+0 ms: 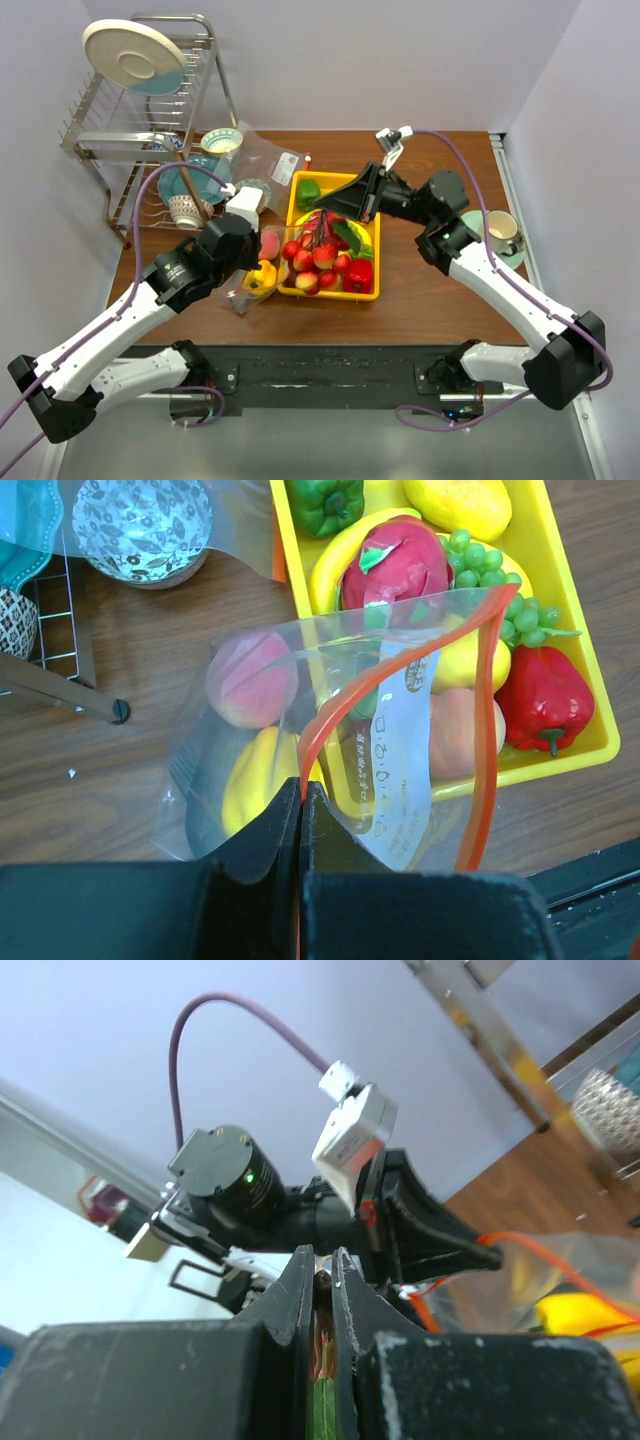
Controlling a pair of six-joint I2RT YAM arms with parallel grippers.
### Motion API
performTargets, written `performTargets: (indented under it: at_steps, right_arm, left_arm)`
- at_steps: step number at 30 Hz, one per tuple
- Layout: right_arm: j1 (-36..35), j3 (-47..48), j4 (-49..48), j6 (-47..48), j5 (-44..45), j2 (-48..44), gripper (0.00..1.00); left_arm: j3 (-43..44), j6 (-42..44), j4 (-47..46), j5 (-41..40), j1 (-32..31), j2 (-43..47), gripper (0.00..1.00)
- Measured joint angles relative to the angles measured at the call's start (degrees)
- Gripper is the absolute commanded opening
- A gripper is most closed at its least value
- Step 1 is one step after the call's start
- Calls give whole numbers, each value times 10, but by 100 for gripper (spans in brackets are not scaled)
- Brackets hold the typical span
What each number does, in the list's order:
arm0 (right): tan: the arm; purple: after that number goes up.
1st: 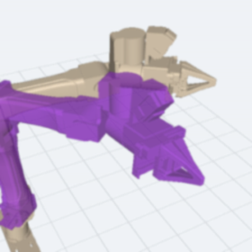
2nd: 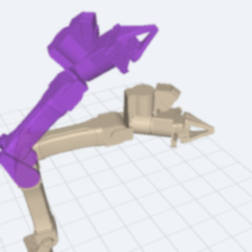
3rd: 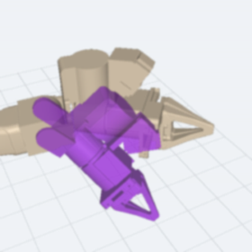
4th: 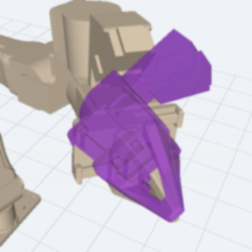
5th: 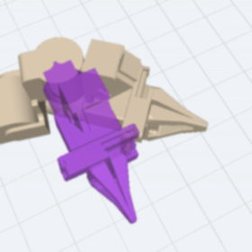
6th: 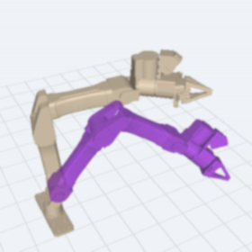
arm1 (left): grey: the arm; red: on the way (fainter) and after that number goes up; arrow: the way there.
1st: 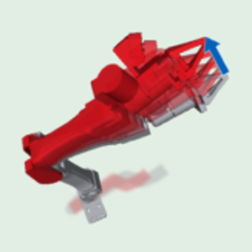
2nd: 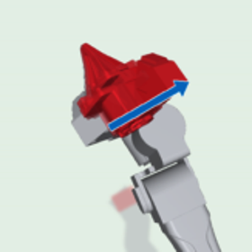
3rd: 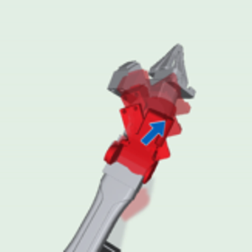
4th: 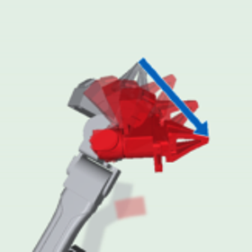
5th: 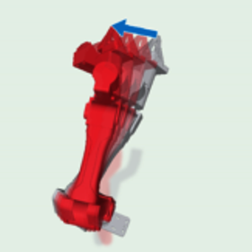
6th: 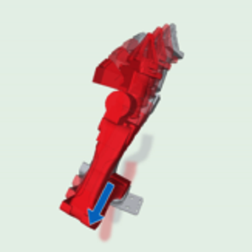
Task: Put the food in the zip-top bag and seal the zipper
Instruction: Place the fake fruit in the zipper food storage bag.
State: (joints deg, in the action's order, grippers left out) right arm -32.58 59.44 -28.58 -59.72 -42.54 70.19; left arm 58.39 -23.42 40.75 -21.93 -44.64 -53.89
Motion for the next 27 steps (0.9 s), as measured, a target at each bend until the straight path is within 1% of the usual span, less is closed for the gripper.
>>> performTargets:
  at_steps: [2,7,12,17,20,24,27]
  right_arm:
    - [-17,-19,-22,-19,17,-2,0]
    - [-34,-51,-65,-65,77,1,0]
    - [-58,-56,-106,-90,119,43,0]
    - [-86,-56,-111,-102,151,101,0]
    - [-96,-56,-111,-106,179,121,0]
    - [-103,-56,-109,-110,221,124,0]
    - [-115,-55,-81,-108,268,122,0]
  left_arm:
    - [3,0,0,2,0,0,0]
    - [11,-1,0,6,0,0,0]
    - [11,-2,0,9,0,0,0]
    - [11,-7,0,12,0,1,0]
    - [12,-10,1,13,0,5,0]
    - [12,-10,2,14,0,12,0]
    - [12,-10,5,14,0,18,0]
